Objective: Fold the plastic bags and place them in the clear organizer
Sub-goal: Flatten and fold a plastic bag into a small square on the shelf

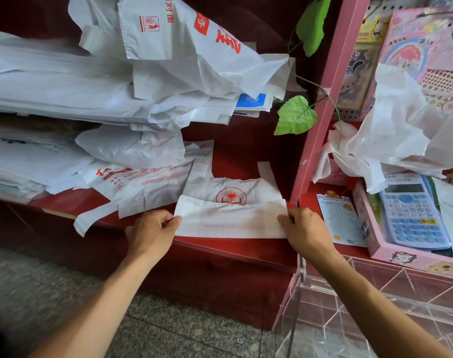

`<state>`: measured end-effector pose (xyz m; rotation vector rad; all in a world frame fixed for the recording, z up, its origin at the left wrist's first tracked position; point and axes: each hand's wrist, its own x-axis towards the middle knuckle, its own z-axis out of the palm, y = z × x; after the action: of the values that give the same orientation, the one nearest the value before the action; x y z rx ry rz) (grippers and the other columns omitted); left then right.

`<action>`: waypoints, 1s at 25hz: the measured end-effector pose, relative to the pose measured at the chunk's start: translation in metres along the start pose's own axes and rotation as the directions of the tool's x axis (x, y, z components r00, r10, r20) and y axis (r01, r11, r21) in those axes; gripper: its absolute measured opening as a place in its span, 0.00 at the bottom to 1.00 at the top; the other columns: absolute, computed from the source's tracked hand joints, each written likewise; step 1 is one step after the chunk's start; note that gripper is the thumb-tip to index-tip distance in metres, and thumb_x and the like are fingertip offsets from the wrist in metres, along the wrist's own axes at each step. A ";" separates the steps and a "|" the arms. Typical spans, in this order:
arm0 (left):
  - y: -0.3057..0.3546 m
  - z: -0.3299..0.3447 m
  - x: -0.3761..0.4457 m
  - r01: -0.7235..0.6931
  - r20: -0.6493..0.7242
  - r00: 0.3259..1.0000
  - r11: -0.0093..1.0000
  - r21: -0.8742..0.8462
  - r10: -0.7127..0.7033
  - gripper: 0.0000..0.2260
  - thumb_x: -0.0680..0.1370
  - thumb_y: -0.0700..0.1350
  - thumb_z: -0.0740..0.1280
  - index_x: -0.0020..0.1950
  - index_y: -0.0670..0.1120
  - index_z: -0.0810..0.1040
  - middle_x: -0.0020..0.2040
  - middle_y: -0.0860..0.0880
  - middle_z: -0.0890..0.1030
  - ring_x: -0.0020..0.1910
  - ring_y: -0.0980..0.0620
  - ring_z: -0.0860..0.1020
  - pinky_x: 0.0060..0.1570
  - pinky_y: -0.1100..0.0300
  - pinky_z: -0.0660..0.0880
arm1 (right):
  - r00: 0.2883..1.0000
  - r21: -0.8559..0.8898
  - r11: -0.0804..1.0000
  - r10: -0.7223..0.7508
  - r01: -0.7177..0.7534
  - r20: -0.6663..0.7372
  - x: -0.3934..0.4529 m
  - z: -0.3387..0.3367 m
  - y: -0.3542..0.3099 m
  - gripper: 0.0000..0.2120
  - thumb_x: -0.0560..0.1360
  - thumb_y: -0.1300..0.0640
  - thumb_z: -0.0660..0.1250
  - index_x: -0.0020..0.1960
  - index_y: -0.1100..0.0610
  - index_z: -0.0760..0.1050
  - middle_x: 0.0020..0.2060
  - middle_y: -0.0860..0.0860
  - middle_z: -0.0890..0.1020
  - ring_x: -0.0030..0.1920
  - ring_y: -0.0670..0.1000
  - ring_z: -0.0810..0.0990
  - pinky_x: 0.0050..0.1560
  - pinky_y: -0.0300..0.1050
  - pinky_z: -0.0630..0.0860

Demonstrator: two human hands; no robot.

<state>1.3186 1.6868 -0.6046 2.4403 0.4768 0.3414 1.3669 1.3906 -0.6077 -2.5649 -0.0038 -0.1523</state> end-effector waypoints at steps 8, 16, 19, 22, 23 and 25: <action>0.005 0.000 -0.004 0.009 -0.063 0.998 0.998 0.058 -0.005 0.11 0.76 0.53 0.72 0.36 0.51 0.78 0.35 0.58 0.80 0.43 0.50 0.80 0.56 0.49 0.68 | 0.992 -0.137 0.988 0.055 -0.070 -0.110 0.000 0.011 -0.004 0.13 0.78 0.46 0.65 0.44 0.56 0.77 0.37 0.52 0.79 0.41 0.59 0.80 0.39 0.46 0.72; 0.004 0.006 -0.001 0.019 -0.055 0.998 0.991 0.131 -0.012 0.11 0.78 0.54 0.69 0.39 0.51 0.75 0.37 0.54 0.80 0.44 0.47 0.79 0.56 0.48 0.66 | 0.991 -0.179 0.980 0.063 -0.083 -0.116 -0.001 0.012 -0.007 0.15 0.79 0.47 0.64 0.49 0.58 0.79 0.42 0.55 0.81 0.44 0.61 0.81 0.40 0.47 0.71; 0.010 0.002 -0.006 -0.057 -0.097 0.992 0.975 0.215 0.080 0.08 0.76 0.51 0.71 0.47 0.50 0.74 0.45 0.51 0.80 0.50 0.44 0.79 0.55 0.46 0.72 | 0.990 -0.170 0.981 0.071 -0.091 -0.124 -0.004 0.005 -0.009 0.15 0.78 0.47 0.66 0.50 0.59 0.76 0.42 0.55 0.81 0.45 0.61 0.81 0.40 0.48 0.74; 0.027 0.013 -0.014 -0.375 -0.104 0.898 0.867 0.327 0.428 0.10 0.75 0.44 0.70 0.55 0.45 0.76 0.53 0.46 0.79 0.54 0.41 0.77 0.52 0.46 0.71 | 0.959 -0.223 0.974 -0.020 -0.045 -0.282 -0.010 -0.001 -0.026 0.13 0.77 0.49 0.66 0.54 0.58 0.70 0.47 0.54 0.79 0.47 0.62 0.80 0.39 0.49 0.71; 0.035 0.022 -0.016 -0.479 -0.053 0.856 0.827 0.294 0.514 0.11 0.76 0.43 0.68 0.57 0.44 0.77 0.56 0.45 0.79 0.56 0.42 0.77 0.55 0.46 0.72 | 0.933 -0.269 0.962 -0.142 0.051 -0.329 -0.013 0.002 -0.036 0.11 0.76 0.52 0.66 0.53 0.58 0.72 0.47 0.54 0.78 0.47 0.62 0.79 0.39 0.50 0.72; 0.049 0.042 -0.019 -0.596 0.101 0.802 0.781 0.186 0.588 0.16 0.77 0.39 0.65 0.65 0.42 0.76 0.66 0.44 0.77 0.65 0.44 0.74 0.67 0.49 0.68 | 0.873 -0.343 0.882 -0.417 0.322 -0.253 -0.022 0.019 -0.054 0.11 0.72 0.59 0.62 0.52 0.59 0.76 0.47 0.57 0.80 0.45 0.62 0.79 0.42 0.52 0.75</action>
<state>1.3288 1.6209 -0.6093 2.7550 -0.3201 0.5239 1.3454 1.4471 -0.5963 -2.7721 -0.3872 -0.7724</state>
